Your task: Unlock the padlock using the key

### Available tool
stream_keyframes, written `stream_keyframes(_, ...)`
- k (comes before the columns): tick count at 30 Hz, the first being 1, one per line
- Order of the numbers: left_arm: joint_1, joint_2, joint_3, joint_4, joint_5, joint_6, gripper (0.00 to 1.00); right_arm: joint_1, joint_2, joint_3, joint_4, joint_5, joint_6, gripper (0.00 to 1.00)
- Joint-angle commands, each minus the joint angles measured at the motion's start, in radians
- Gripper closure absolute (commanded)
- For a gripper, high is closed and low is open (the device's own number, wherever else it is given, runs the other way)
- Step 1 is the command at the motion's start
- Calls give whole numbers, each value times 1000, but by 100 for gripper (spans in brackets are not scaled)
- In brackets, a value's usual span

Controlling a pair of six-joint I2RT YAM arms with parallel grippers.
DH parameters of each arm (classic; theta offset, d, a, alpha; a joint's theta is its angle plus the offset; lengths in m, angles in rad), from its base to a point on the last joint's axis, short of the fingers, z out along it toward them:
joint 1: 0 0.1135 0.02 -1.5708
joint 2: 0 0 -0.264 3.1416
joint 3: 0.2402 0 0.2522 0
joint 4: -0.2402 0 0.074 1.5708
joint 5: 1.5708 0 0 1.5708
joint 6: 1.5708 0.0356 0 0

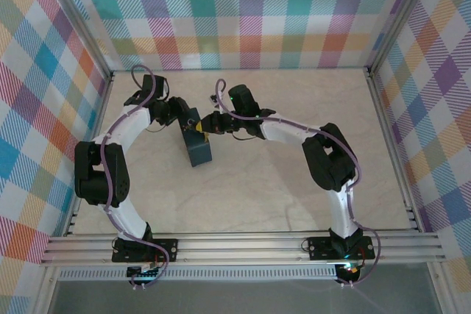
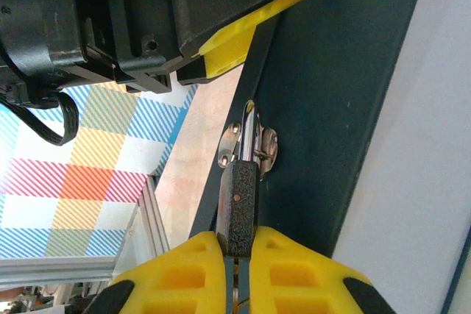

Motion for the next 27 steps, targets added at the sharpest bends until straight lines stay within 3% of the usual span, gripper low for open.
stream_keyframes(1,-33,-23,-33,-132,22,-29,55,-54,40,2,45,33,-18,92)
stream_keyframes(4,-33,-47,-54,-121,13,-52,56,-66,31,-22,111,-5,53,92)
stream_keyframes(8,-48,-84,-78,-120,-14,-62,53,-33,66,-20,361,-153,271,92)
stream_keyframes(18,-56,-91,-104,-124,-25,-83,54,-9,138,-53,666,-159,622,96)
stream_keyframes(21,-54,-102,-106,-130,-31,-87,52,-6,129,-61,632,-131,643,95)
stream_keyframes(27,-40,-129,-20,-190,-68,-91,38,-7,85,-84,562,-105,610,95)
